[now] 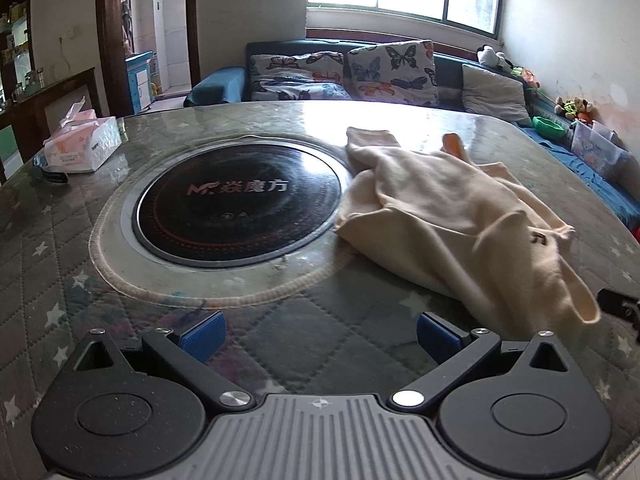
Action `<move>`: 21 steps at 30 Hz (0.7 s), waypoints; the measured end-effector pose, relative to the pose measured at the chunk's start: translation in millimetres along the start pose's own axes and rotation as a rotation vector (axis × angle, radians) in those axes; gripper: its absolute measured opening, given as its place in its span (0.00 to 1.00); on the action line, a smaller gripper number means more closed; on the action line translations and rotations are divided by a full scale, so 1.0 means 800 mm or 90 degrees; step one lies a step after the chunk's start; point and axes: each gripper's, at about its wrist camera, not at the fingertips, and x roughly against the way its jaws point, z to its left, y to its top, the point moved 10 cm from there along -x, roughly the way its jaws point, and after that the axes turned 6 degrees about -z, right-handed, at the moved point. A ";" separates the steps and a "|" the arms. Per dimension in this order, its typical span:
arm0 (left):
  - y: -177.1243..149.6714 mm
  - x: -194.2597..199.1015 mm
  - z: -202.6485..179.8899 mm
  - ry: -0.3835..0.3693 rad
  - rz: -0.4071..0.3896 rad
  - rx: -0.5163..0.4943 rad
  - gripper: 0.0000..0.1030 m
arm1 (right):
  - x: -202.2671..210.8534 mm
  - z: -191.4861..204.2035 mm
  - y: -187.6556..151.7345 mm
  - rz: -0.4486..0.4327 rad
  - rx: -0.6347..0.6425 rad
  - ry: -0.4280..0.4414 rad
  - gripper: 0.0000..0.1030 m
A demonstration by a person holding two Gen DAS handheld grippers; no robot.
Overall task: Fold clothes
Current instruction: 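Move both grippers toward the crumpled cream sweatshirt on the table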
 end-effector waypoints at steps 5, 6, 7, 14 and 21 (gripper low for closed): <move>-0.005 0.011 -0.017 -0.008 0.001 -0.011 1.00 | 0.010 0.013 -0.015 0.015 -0.001 0.012 1.00; -0.005 0.013 -0.020 -0.010 0.001 -0.012 1.00 | 0.012 0.015 -0.016 0.015 -0.003 0.015 1.00; -0.006 0.015 -0.022 -0.011 0.002 -0.013 1.00 | 0.014 0.017 -0.017 0.015 -0.004 0.018 1.00; -0.013 0.021 -0.035 -0.012 0.008 -0.030 1.00 | 0.023 0.032 -0.020 0.016 0.006 0.032 1.00; -0.018 0.025 -0.044 -0.019 0.010 -0.040 1.00 | 0.029 0.034 -0.021 0.012 0.005 0.034 1.00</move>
